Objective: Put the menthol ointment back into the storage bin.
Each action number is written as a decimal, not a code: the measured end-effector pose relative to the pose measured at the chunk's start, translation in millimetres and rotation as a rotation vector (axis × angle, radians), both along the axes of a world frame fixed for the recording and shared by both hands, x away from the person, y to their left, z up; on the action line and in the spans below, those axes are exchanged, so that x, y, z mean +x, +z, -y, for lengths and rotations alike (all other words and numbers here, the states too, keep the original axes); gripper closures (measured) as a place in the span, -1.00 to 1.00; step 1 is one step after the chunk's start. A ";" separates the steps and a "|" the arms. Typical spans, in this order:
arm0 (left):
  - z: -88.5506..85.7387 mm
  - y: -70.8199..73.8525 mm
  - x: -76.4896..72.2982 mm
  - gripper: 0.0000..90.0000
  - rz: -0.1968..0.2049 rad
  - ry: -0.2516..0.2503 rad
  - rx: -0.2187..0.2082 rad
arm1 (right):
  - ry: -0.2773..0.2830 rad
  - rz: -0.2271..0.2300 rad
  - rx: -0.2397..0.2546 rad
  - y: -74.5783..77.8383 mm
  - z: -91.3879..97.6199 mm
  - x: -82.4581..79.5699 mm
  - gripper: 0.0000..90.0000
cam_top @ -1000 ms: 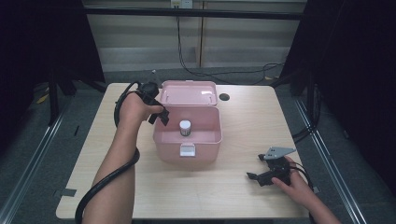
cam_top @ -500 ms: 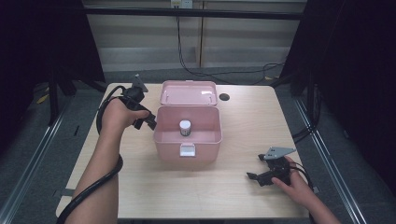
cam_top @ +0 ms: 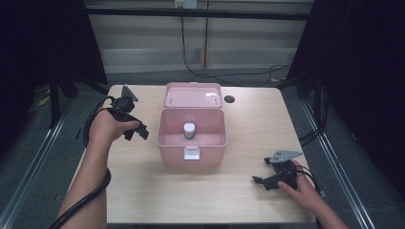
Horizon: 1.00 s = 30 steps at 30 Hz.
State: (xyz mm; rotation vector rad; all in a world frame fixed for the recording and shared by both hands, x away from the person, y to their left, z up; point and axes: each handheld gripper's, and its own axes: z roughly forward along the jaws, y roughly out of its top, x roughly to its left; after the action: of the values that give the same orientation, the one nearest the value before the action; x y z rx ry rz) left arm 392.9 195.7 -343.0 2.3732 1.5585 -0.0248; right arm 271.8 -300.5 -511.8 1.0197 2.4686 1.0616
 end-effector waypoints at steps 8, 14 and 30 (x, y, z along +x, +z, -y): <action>-12.3 -19.7 -7.9 -0.54 0.004 -0.010 0.000 | 0.000 0.000 0.000 0.0 0.0 0.0 -0.81; -18.0 -33.8 -13.6 -0.54 0.019 -0.033 0.005 | 0.000 0.003 -0.001 -0.1 0.1 0.0 -0.81; -19.6 -72.4 -29.7 -0.54 0.043 -0.093 0.002 | 0.001 -0.002 -0.002 0.0 0.1 -0.2 -0.81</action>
State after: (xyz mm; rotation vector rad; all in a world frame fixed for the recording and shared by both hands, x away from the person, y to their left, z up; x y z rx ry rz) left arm 363.2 215.3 -415.3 2.4295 1.4285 0.0080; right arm 271.6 -300.6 -511.8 1.0190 2.4718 1.0589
